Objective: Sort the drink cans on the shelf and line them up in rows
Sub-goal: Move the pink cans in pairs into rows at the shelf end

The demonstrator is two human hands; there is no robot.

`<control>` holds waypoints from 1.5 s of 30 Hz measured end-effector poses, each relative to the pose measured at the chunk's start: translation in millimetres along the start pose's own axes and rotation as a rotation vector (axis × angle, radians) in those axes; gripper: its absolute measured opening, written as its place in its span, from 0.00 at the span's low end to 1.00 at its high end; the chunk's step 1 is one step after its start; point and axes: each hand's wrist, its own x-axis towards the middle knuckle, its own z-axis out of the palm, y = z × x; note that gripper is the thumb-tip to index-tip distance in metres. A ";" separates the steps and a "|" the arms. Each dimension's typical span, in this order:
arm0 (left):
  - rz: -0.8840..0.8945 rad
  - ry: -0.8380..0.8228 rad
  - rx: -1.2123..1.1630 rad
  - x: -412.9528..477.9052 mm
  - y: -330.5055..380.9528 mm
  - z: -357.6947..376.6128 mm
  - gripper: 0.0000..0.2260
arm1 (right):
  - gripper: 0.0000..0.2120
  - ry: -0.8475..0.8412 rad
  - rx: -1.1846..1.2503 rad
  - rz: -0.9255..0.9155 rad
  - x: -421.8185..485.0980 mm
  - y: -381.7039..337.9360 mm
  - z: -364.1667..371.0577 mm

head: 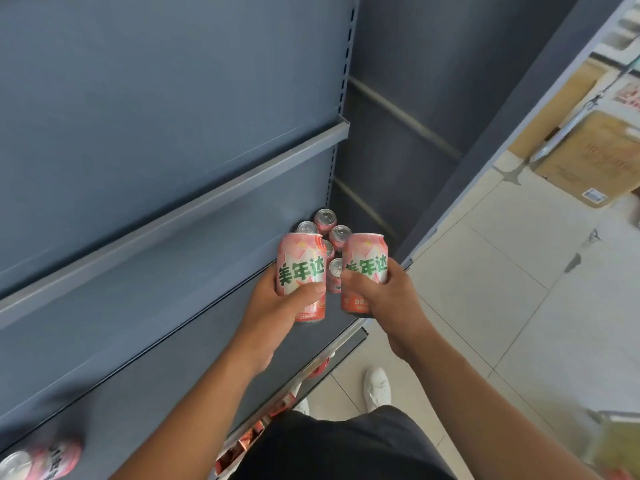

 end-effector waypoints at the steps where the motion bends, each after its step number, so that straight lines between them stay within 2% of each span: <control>1: -0.012 0.007 0.000 3.5 -0.4 1.4 0.13 | 0.18 -0.003 -0.002 -0.001 5.9 -0.4 -1.2; 6: -0.081 0.139 -0.010 26.5 -0.3 16.7 0.23 | 0.12 -0.069 -0.039 0.032 44.8 -0.8 -20.7; 12: -0.104 0.333 -0.083 50.5 -4.3 66.0 0.17 | 0.14 -0.239 -0.175 0.088 100.4 1.6 -64.0; 16: -0.176 0.454 -0.062 58.9 -17.6 101.1 0.24 | 0.14 -0.347 -0.302 0.144 126.9 1.8 -91.3; 19: -0.216 0.539 -0.047 61.5 -32.3 116.8 0.24 | 0.14 -0.436 -0.369 0.181 144.8 7.2 -107.2; 23: -0.224 0.593 -0.024 65.2 -59.1 131.4 0.29 | 0.22 -0.504 -0.480 0.178 161.8 25.7 -121.1; 25: -0.248 0.602 -0.016 71.2 -72.2 138.7 0.34 | 0.26 -0.516 -0.535 0.174 168.2 35.2 -124.2; 28: -0.268 0.607 0.029 84.1 -98.1 147.9 0.38 | 0.28 -0.526 -0.592 0.171 177.8 47.3 -124.9; 35: -0.288 0.640 0.114 113.8 -155.7 165.8 0.34 | 0.33 -0.534 -0.617 0.234 198.8 77.1 -119.3; 40: -0.293 0.669 0.146 131.7 -187.2 168.6 0.33 | 0.36 -0.466 -0.675 0.191 207.6 106.2 -115.2; 45: -0.229 0.676 0.236 147.7 -208.3 166.1 0.32 | 0.33 -0.406 -0.745 0.160 217.0 128.1 -113.8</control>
